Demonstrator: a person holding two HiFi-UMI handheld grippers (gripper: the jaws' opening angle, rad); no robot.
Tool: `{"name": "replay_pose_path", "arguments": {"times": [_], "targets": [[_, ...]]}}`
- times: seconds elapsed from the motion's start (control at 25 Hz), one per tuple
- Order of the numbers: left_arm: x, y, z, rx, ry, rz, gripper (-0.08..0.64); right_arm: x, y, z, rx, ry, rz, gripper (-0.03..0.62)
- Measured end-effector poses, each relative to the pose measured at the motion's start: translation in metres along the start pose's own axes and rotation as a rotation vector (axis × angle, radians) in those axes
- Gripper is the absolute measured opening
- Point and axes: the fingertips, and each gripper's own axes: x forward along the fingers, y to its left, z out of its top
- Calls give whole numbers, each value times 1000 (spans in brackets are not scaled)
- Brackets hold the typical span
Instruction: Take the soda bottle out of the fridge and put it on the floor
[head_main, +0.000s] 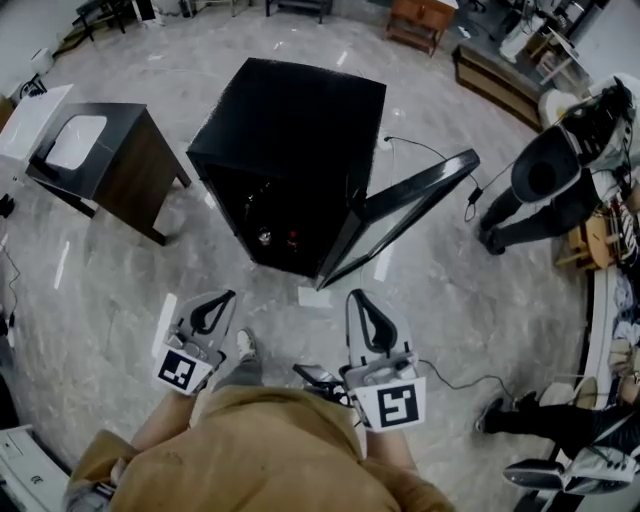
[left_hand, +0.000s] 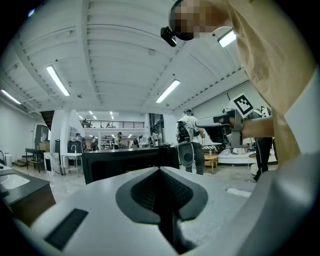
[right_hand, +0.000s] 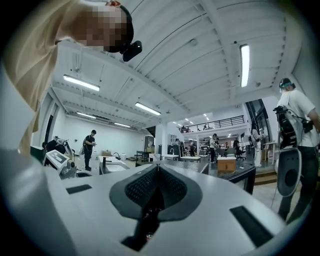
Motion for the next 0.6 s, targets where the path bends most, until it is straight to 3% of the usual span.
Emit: {"name": "replay_pose_path", "arguments": {"times": [0.16, 0.48, 0.52, 0.6], "targets": [[13, 38, -19, 5, 20, -82, 2, 43, 19, -10, 5, 46, -26, 2], [38, 90, -74, -68, 29, -179, 2, 85, 47, -51, -24, 173, -78, 2], [41, 95, -80, -38, 34, -195, 2, 89, 49, -59, -19, 176, -77, 2], [51, 102, -94, 102, 55, -244, 2, 94, 48, -77, -2, 188, -66, 2]]}}
